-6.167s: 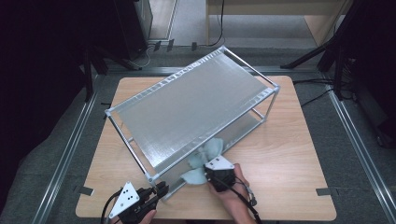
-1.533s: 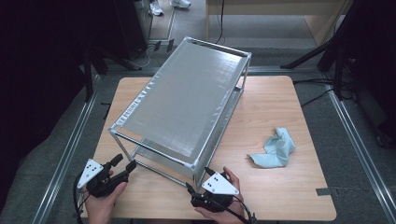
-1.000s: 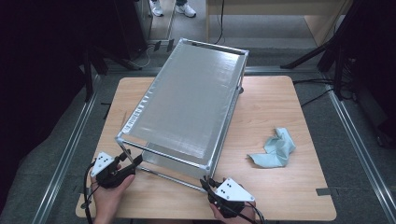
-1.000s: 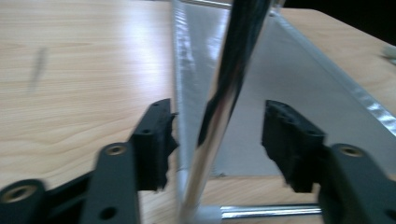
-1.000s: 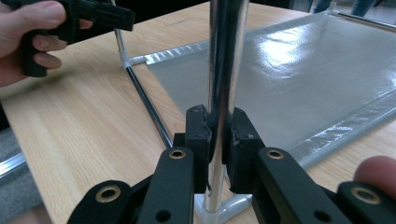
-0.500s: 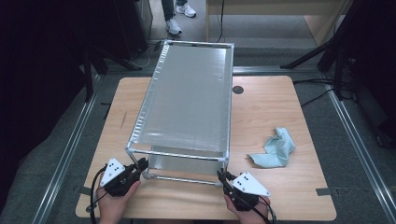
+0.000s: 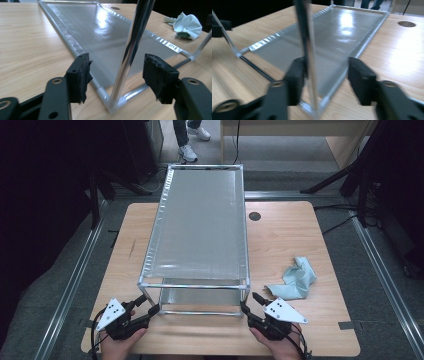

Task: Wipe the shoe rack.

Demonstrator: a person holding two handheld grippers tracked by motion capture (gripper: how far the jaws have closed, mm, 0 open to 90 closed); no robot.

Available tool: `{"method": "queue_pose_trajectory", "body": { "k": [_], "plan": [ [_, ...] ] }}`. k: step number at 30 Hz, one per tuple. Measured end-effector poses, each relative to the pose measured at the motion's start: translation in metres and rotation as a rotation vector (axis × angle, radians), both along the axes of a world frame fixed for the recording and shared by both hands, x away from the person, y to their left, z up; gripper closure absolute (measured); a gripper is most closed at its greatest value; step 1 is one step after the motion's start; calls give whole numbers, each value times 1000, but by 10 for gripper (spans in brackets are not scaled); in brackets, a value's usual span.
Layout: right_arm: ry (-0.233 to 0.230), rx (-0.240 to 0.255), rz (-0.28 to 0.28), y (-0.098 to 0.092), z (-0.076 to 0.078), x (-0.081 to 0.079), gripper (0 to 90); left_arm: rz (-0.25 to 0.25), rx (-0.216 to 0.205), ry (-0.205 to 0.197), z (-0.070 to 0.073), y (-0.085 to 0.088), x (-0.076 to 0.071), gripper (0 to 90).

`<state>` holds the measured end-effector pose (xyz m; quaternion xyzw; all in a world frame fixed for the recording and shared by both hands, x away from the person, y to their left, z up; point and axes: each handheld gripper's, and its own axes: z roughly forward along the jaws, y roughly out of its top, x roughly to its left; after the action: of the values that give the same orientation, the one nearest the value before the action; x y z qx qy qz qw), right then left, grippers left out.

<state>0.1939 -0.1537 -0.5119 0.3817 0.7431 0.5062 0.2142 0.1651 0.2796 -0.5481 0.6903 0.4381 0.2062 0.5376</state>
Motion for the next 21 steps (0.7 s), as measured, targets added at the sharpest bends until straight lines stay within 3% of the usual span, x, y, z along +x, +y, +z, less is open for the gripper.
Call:
{"method": "queue_pose_trajectory", "body": {
  "k": [2,4,7,11,15,21],
  "plan": [
    [-11,-22,-22,-7,0,2,283,5,14,-5,0,6,-4,328],
    [-9,-26,-49,-13,0,4,227,12,12,-9,0,12,-7,304],
    [-20,-37,-92,-22,1,8,200,38,-4,-19,1,22,-10,279],
    [-22,-18,-61,-31,6,8,138,72,-12,-20,0,29,-11,253],
    [-49,-11,-48,-41,11,3,112,121,9,-9,-3,34,-9,199],
    [-79,20,-84,-63,22,1,74,206,23,19,-6,41,-5,131]
  ]
}}
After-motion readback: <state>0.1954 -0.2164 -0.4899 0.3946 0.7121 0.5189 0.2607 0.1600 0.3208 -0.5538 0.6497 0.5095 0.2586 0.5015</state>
